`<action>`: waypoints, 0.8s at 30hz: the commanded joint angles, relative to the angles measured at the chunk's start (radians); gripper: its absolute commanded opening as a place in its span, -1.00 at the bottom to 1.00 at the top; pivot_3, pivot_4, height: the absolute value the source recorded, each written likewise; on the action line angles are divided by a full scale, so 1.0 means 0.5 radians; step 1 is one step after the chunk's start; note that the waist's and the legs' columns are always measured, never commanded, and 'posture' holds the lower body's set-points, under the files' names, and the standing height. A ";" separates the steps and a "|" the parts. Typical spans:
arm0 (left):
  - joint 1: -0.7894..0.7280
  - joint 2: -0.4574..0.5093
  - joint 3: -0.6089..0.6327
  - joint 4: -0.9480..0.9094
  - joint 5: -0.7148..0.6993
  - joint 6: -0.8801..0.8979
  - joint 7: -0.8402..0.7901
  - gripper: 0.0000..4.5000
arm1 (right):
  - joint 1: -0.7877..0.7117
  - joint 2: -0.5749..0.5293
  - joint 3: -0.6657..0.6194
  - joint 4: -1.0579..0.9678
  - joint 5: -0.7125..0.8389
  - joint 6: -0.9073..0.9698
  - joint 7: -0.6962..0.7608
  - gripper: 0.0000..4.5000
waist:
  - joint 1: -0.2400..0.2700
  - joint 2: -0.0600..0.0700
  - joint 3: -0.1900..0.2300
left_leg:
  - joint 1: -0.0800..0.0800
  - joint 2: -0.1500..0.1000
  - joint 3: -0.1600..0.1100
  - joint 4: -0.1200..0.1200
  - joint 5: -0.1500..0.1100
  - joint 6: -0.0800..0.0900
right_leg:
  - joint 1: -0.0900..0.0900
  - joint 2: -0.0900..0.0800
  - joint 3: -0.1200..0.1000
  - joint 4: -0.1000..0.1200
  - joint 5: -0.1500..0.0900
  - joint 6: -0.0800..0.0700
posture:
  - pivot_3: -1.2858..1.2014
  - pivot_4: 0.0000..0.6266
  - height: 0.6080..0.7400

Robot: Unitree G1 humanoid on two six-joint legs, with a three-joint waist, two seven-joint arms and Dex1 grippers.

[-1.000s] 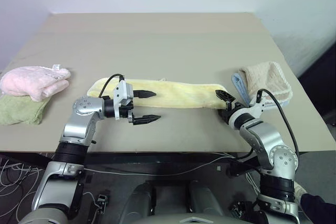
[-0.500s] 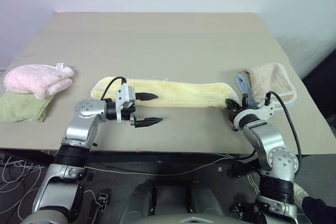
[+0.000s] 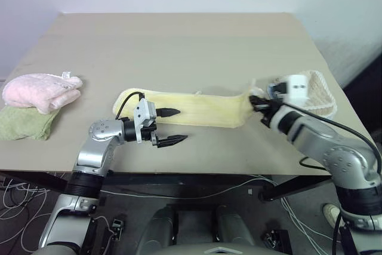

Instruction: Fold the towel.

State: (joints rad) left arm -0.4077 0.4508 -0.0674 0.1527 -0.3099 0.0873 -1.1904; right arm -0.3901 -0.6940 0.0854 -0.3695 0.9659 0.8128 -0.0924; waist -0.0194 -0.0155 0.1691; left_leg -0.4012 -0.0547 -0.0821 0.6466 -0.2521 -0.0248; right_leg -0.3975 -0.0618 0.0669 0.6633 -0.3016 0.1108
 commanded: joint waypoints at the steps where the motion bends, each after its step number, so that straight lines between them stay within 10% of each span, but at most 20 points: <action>1: -0.002 -0.001 0.001 -0.082 -0.037 0.012 0.029 1.00 | -0.184 0.055 0.276 0.065 -0.356 0.036 0.208 -0.98 | 0.006 0.000 0.000 | -0.002 0.000 0.000 0.001 0.000 0.000 | -0.001 -0.001 -0.001 0.000 0.000 0.000 | 0.03 -0.52 1.00; 10: 0.062 -0.028 -0.002 -0.172 -0.044 0.042 0.102 1.00 | -0.564 0.492 0.707 0.606 -1.026 -0.110 0.578 -0.98 | 0.006 -0.001 0.000 | -0.016 -0.002 0.000 0.003 0.000 -0.001 | -0.017 -0.002 -0.001 0.002 0.001 0.000 | 0.03 -0.52 1.00; 21: 0.125 -0.028 -0.003 -0.247 -0.050 0.072 0.163 1.00 | -0.574 0.765 0.625 0.768 -1.314 -0.165 0.799 -0.98 | 0.001 -0.001 0.000 | -0.015 -0.003 -0.001 0.002 0.000 -0.001 | -0.019 -0.002 -0.001 0.003 0.001 0.000 | 0.03 -0.52 1.00; 24: 0.119 -0.030 -0.003 -0.242 -0.053 0.079 0.170 1.00 | -0.553 0.789 0.572 0.734 -1.321 -0.156 0.856 -0.70 | 0.001 -0.001 0.000 | -0.015 -0.003 -0.001 0.002 0.001 -0.002 | -0.019 -0.002 -0.001 0.003 0.001 0.000 | 0.03 -0.52 1.00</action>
State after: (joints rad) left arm -0.3484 0.4324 -0.0691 0.0681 -0.3172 0.1283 -1.1084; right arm -0.6681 -0.3102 0.4064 0.0293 0.3156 0.7525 0.3157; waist -0.0188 -0.0158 0.1692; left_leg -0.4089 -0.0560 -0.0825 0.6475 -0.2519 -0.0256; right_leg -0.4070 -0.0628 0.0666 0.6649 -0.3011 0.1109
